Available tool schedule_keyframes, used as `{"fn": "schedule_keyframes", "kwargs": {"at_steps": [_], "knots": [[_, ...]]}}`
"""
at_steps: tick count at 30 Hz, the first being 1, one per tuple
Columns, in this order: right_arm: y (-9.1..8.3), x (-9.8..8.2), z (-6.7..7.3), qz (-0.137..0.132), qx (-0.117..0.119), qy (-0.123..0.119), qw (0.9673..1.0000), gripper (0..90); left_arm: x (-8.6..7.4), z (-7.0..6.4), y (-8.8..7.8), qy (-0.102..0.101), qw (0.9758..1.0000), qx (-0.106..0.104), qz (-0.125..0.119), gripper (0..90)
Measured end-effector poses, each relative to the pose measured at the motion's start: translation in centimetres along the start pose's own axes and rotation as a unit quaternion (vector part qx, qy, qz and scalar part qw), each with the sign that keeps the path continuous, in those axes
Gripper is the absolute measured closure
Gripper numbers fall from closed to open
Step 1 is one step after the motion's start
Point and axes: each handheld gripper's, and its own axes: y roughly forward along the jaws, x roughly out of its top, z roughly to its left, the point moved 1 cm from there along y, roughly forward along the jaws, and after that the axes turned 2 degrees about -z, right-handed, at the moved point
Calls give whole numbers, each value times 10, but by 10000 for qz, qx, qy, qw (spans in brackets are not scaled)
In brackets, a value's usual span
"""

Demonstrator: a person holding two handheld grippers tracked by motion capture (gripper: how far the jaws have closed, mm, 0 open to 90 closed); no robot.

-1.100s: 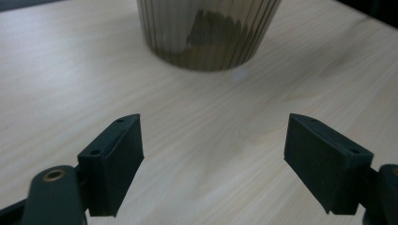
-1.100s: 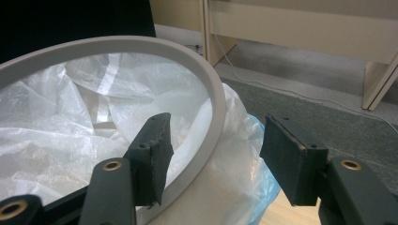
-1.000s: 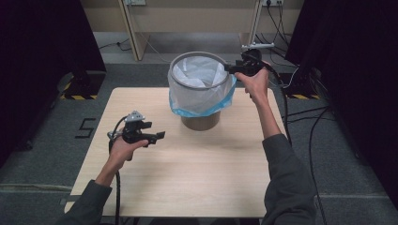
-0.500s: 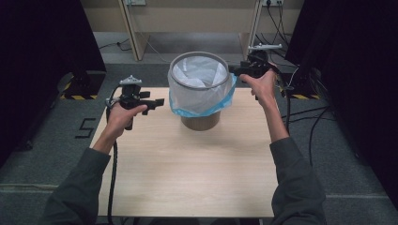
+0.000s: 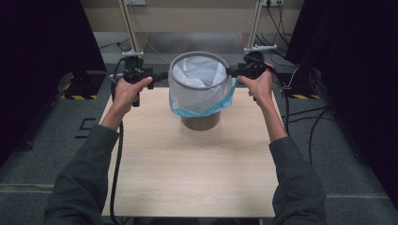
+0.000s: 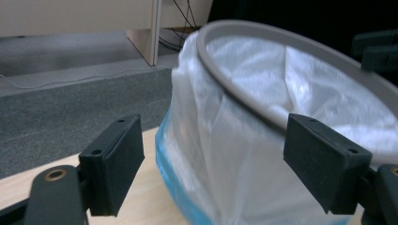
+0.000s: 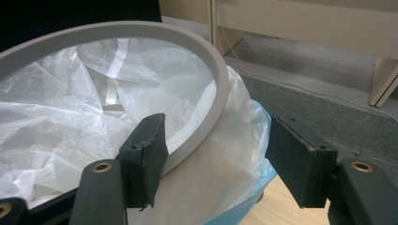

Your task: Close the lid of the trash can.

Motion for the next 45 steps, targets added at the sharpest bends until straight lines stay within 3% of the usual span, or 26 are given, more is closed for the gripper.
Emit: {"fn": "schedule_keyframes", "kwargs": {"at_steps": [6, 9, 13, 16, 19, 24, 28, 34, 39, 45], "knots": [[6, 0, -1, -21, -52, -27, 10000, 380, 1, -9, 17, 47, 10000, -38, 65, 198], [7, -1, 0, -42, -54, -58, 10000, 385, -2, -10, 23, 128, 9998, 50, 138, 191], [7, -3, 0, -112, -16, -15, 9999, 393, -6, -7, 26, -2, 9999, 20, 126, 188], [7, -5, -3, -169, 77, 156, 9997, 391, -5, -9, 25, 53, 9999, 74, 127, 189], [3, -4, -4, -259, 6, 119, 9996, 377, -3, -11, 19, 161, 9998, 91, 113, 198], [-20, -2, -17, -452, 37, 207, 9988, 372, -8, -13, 4, 119, 9998, -163, 82, 185], [-38, -15, -32, -392, -122, 223, 9989, 371, -22, -14, -12, 157, 9994, -317, 19, 184], [-56, -49, -45, -270, -255, 176, 9992, 359, -49, -15, -30, 438, 9987, -267, 23, 181], [-65, -78, -46, -193, -339, 79, 9992, 320, -83, -20, -39, 565, 9979, -313, 20, 176], [-62, -116, -39, -41, -417, -64, 9991, 278, -118, -21, -48, 760, 9967, -264, 49, 176]]}}
